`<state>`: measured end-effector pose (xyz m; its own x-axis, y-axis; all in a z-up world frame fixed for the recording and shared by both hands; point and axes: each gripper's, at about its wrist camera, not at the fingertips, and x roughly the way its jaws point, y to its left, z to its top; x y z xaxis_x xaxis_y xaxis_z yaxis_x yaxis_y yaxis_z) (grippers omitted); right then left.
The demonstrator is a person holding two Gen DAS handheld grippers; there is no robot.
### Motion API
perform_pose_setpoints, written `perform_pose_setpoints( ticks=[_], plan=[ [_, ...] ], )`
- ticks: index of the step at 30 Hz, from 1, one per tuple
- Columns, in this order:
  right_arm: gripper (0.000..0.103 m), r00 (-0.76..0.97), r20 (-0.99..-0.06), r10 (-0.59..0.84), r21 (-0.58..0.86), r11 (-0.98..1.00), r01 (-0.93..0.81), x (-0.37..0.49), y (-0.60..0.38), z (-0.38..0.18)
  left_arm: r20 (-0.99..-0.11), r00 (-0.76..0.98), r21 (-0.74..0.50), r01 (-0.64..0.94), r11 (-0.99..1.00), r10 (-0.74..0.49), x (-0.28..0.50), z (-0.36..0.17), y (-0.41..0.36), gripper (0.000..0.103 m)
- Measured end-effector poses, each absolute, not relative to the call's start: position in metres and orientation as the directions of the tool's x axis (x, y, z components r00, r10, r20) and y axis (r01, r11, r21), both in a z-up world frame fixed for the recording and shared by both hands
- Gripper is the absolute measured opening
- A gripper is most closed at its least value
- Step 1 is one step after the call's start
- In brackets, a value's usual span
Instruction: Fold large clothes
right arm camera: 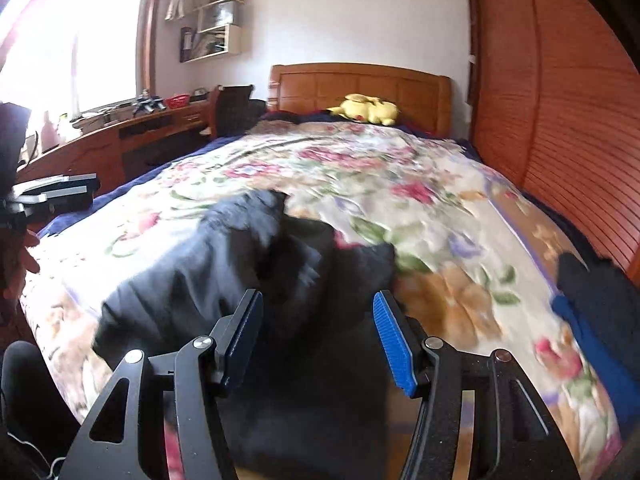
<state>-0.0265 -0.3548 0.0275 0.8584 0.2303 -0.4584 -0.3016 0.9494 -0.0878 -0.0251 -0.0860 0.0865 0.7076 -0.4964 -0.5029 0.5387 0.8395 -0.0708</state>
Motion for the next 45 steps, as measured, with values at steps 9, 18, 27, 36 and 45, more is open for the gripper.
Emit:
perform_pose_setpoints(
  ticks=[9, 18, 27, 36, 45],
  plan=[
    [0.059, 0.801, -0.536, 0.266, -0.077, 0.93, -0.361, 0.029, -0.314, 0.027, -0.509, 0.761, -0.059, 0.434, 0.899, -0.401, -0.018, 0.055, -0.035, 0.074],
    [0.059, 0.697, -0.664, 0.269, -0.029, 0.923, -0.383, 0.046, -0.312, -0.002, -0.496, 0.777, -0.075, 0.406, 0.911, -0.388, -0.018, 0.034, -0.017, 0.074],
    [0.009, 0.679, -0.667, 0.307, -0.076, 0.878, -0.472, 0.053, -0.298, 0.013, -0.509, 0.751, -0.109, 0.428, 0.897, -0.42, -0.012, 0.021, -0.023, 0.074],
    [0.008, 0.807, -0.537, 0.244, -0.132, 0.921, -0.366, 0.011, -0.343, 0.086, -0.518, 0.721, -0.122, 0.47, 0.874, -0.459, 0.02, 0.026, -0.06, 0.074],
    [0.011, 0.757, -0.631, 0.169, -0.01, 0.974, -0.225, 0.023, -0.402, 0.02, -0.558, 0.673, -0.075, 0.541, 0.837, -0.485, 0.068, 0.028, -0.127, 0.074]
  ],
)
